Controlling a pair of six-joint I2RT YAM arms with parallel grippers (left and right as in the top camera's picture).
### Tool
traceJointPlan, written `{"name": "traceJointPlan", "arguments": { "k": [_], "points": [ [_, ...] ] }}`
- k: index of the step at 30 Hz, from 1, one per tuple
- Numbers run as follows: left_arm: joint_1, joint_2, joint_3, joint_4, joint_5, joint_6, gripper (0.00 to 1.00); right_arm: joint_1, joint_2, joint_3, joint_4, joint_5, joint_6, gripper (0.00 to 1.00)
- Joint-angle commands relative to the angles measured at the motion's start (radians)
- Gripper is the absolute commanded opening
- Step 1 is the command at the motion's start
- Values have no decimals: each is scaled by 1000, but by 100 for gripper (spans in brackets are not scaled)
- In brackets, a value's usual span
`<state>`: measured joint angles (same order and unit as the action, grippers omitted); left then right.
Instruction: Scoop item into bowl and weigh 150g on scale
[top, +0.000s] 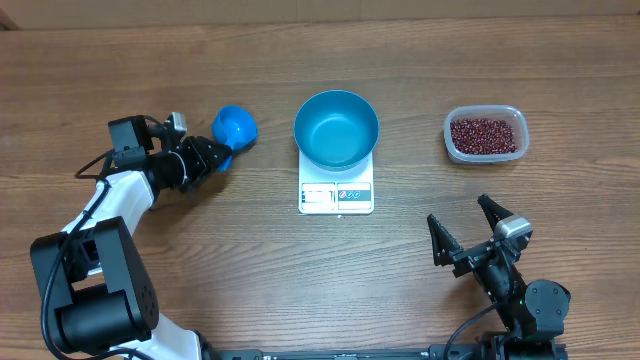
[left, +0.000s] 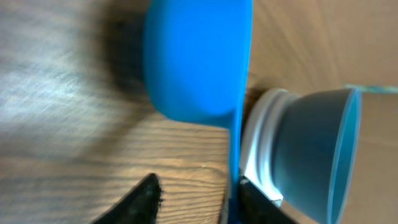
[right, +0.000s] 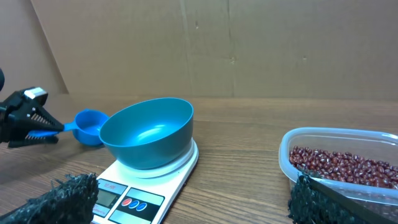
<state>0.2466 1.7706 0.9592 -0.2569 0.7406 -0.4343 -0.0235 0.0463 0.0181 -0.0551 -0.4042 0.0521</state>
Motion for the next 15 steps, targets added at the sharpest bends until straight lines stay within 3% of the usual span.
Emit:
{"name": "traceJointPlan", "arguments": {
  "k": [1,7,15],
  "points": [
    [2,-24,-11,-22,-61,11,48,5,2,-10,0,-2,5,100],
    [2,-24,-11,-53,-157,13,54,5,2,-10,0,-2,5,100],
    [2,-25,33,-66,-82,13,70,5,2,-10,0,-2,35,100]
  ]
}}
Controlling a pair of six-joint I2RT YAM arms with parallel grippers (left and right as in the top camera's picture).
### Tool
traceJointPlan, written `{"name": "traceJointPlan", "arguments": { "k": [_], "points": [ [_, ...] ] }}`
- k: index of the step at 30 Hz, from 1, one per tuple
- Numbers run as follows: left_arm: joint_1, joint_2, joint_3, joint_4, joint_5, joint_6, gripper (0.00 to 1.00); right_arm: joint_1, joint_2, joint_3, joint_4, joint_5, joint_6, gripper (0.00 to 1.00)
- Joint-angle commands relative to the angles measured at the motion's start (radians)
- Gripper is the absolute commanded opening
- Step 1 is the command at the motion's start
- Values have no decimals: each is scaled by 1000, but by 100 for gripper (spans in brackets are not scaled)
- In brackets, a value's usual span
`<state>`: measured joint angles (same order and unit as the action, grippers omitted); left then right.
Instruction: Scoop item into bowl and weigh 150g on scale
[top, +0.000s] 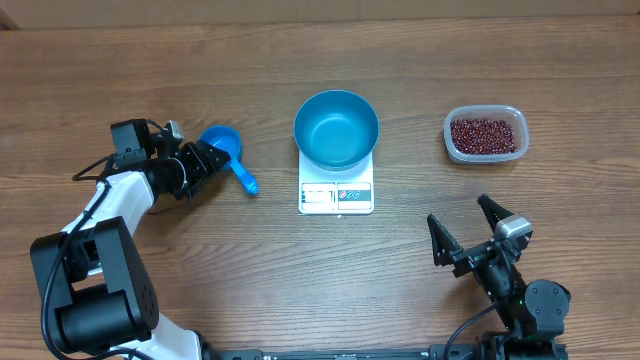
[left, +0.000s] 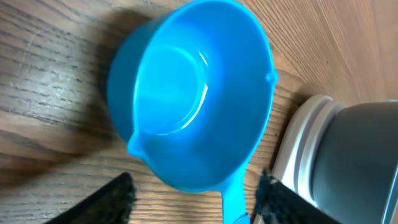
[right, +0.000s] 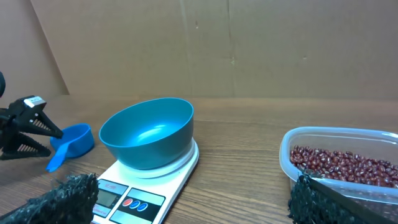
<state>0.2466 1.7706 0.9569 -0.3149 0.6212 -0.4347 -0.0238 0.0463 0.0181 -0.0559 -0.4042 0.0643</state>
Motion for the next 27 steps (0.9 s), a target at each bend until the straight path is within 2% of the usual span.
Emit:
{"name": "traceJointPlan", "arguments": {
  "k": [1,4,7,11,13,19,27],
  "points": [
    [2,-25,59,-33,35,13,73,5,2,-10,1,-2,22,100],
    [-3,-25,148,-153,6,12,79,5,2,-10,1,-2,22,100],
    [-21,-25,271,-335,-95,12,82,5,2,-10,1,-2,23,100],
    [-78,-25,437,-547,-264,12,81,5,2,-10,1,-2,22,100],
    [-111,-25,488,-596,-319,11,79,5,2,-10,1,-2,22,100],
    [-212,-17,513,-628,-433,-72,76,5,2,-10,1,-2,22,100],
    [-286,85,483,-626,-473,-124,73,5,2,-10,1,-2,22,100]
  ]
}}
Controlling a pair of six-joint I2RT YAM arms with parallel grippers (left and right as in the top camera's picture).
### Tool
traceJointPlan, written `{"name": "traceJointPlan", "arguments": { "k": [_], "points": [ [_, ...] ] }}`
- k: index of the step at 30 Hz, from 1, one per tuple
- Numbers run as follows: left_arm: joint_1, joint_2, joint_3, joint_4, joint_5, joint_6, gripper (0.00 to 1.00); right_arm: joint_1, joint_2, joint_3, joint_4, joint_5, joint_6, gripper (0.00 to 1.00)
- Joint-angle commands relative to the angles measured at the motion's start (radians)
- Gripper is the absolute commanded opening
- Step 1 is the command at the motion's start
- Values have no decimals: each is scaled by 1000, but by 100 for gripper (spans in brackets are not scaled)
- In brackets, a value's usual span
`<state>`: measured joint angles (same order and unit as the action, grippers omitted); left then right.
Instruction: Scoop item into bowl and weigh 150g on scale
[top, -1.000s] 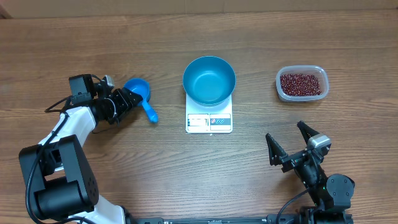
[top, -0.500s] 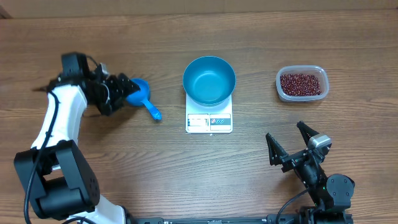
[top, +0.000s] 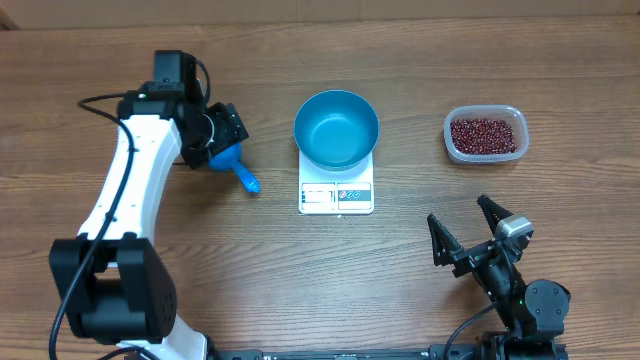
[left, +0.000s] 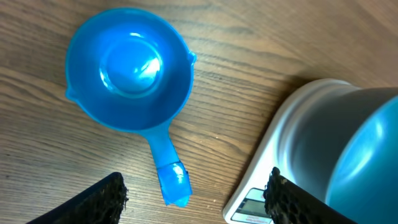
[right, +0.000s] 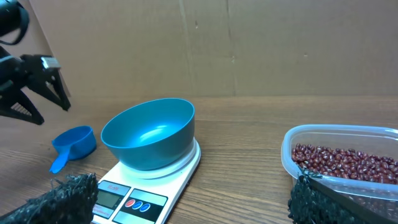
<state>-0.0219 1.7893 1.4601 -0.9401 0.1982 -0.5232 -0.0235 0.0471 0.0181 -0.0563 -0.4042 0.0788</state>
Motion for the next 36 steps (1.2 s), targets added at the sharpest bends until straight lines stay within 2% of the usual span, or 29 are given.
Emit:
{"name": "traceJointPlan", "arguments": {
  "k": [1,14,17,21,27,31,36],
  "points": [
    [-24,87,-21,0,-55,-35,73,5,1,-10,2,-2,8,100],
    [-37,246,-21,15,-97,-34,61,5,1,-10,2,-2,8,100],
    [-35,251,-21,50,-105,-34,53,5,1,-10,2,-2,8,100],
    [-35,251,-21,81,-98,-35,39,5,1,-10,1,-2,8,100],
    [-37,251,-21,74,-97,-34,35,5,1,-10,1,-2,8,100],
    [-37,251,-21,75,-97,-35,24,5,1,-10,1,-2,8,100],
    [-37,251,-21,77,-97,-35,23,5,1,-10,1,-2,8,100]
  ]
}}
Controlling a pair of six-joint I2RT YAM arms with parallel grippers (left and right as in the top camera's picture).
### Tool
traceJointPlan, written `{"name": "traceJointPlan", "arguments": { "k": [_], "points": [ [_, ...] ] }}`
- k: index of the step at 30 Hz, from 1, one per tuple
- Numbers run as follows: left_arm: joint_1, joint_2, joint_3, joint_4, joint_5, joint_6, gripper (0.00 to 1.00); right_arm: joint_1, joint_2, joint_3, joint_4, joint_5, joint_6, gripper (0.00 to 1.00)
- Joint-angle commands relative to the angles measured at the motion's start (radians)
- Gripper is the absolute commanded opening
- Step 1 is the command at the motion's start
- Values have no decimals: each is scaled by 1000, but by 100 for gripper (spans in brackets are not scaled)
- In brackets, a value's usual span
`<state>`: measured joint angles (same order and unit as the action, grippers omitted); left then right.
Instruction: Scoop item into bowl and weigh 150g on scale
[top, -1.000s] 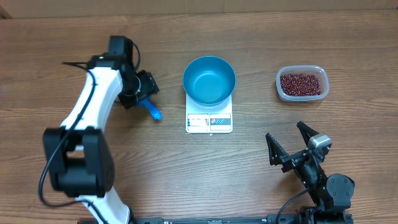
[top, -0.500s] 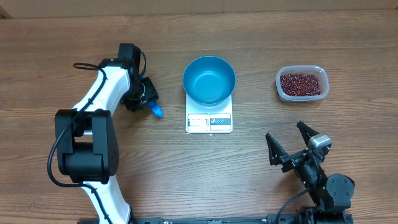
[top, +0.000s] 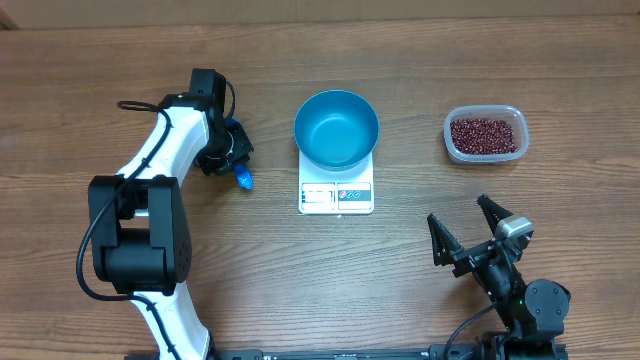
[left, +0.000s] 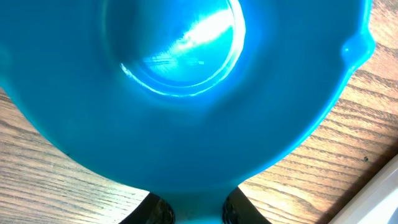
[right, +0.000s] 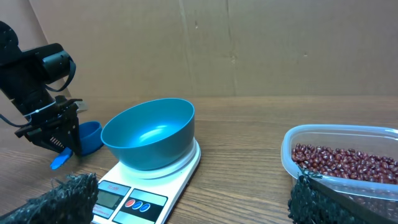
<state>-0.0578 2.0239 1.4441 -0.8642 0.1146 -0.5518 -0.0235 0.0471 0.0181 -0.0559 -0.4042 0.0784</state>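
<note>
The blue scoop (left: 186, 93) stands upright on the table left of the scale, and its cup fills the left wrist view. My left gripper (left: 194, 213) is down on it, both fingers pressed against the handle where it meets the cup. From overhead only the handle tip of the scoop (top: 243, 180) shows under the left gripper (top: 224, 150). The blue bowl (top: 336, 128) sits empty on the white scale (top: 336, 197). A clear tub of red beans (top: 485, 134) stands to the right. My right gripper (top: 468, 246) rests open near the front edge, holding nothing.
A cardboard wall (right: 249, 43) closes off the far side of the table. The scale's display and buttons (right: 127, 200) face the front edge. The tub of beans (right: 345, 165) is close in front of my right gripper.
My left gripper was wide open and well above the scoop. Now it is down at the scoop with its fingers closed on the handle. The scoop, bowl and right arm have not moved.
First my left gripper held the scoop tipped on its side left of the bowl. Then the scoop stood upright on the table with the gripper open beside it. Later the gripper was open above it, turned round. Now it grips the handle from above.
</note>
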Motion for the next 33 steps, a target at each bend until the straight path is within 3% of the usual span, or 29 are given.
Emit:
{"name": "traceJointPlan", "arguments": {
  "k": [1,4,12,20,24,29,33],
  "points": [
    [-2,16,-5,1,-13,-6,23,5,1,-10,1,-2,8,100],
    [-1,16,-4,1,0,-5,16,5,1,-10,1,-2,26,100],
    [33,-33,35,1,145,-6,13,5,1,11,-19,3,53,100],
    [126,-170,53,19,435,-22,14,5,55,256,-203,74,52,100],
    [158,-226,53,35,571,-77,16,5,222,471,-327,74,52,100],
    [160,-273,53,52,734,-153,16,5,534,815,-600,69,45,100],
    [149,-287,53,85,853,-206,17,5,767,1049,-723,-83,53,100]
  ]
}}
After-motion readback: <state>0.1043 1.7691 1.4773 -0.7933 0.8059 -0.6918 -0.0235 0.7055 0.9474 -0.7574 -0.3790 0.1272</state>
